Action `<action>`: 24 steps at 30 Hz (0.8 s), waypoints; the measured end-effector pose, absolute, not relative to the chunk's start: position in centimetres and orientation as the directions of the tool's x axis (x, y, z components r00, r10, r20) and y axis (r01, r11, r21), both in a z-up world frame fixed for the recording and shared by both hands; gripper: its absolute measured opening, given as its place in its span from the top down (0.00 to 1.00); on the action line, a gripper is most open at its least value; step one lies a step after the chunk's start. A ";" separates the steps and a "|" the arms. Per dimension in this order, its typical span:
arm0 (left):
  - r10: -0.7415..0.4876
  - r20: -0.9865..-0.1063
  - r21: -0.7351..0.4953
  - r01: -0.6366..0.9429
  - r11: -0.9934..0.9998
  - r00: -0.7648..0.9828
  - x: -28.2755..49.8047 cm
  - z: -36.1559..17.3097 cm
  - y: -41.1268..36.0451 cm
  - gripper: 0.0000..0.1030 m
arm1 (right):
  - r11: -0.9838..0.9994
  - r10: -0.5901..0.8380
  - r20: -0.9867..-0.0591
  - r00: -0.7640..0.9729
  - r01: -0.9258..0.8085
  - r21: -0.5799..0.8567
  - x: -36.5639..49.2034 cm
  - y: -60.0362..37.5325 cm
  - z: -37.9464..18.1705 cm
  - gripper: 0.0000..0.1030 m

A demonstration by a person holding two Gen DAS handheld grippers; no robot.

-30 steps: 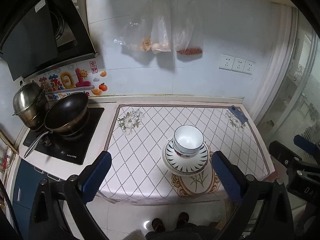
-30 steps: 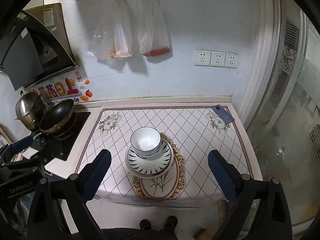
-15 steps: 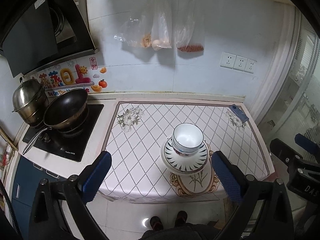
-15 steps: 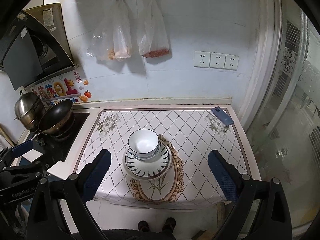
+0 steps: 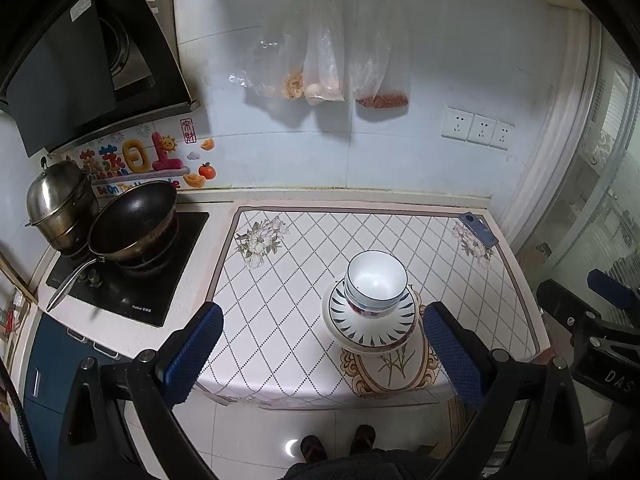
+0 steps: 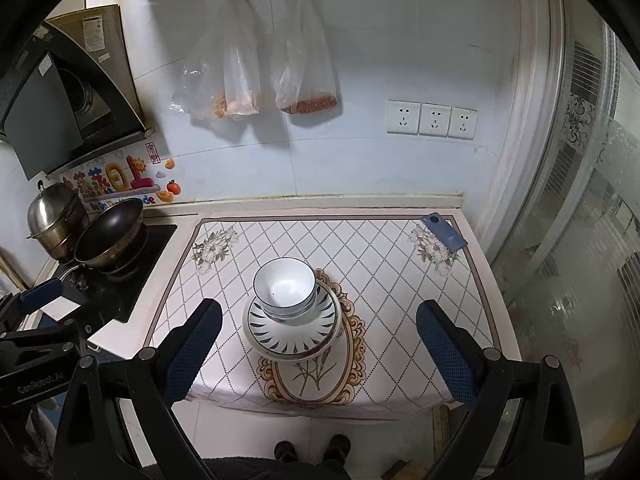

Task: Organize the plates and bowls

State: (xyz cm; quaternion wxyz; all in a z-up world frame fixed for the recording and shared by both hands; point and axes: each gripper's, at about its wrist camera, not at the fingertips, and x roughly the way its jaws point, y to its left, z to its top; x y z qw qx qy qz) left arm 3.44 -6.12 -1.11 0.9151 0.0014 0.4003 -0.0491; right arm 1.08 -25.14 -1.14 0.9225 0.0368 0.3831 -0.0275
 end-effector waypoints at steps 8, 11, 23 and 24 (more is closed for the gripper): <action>-0.091 -0.737 -0.037 0.095 0.995 0.670 3.6 -1.1 -6.0 0.00 | 0.996 -0.023 -0.709 0.704 0.079 0.046 1.1 -25.1 -1.1 0.03; -0.090 -0.736 -0.037 0.092 0.995 0.671 3.5 -1.1 -6.2 0.01 | 0.996 -0.024 -0.710 0.704 0.081 0.046 1.3 -25.1 -1.2 0.03; -0.092 -0.738 -0.038 0.096 0.995 0.669 3.5 -1.2 -6.0 0.00 | 0.996 -0.028 -0.714 0.700 0.084 0.043 1.5 -25.0 -1.3 0.03; -0.090 -0.736 -0.035 0.095 0.995 0.671 3.5 -1.2 -6.0 0.00 | 0.995 -0.029 -0.714 0.699 0.085 0.043 1.5 -25.0 -1.3 0.03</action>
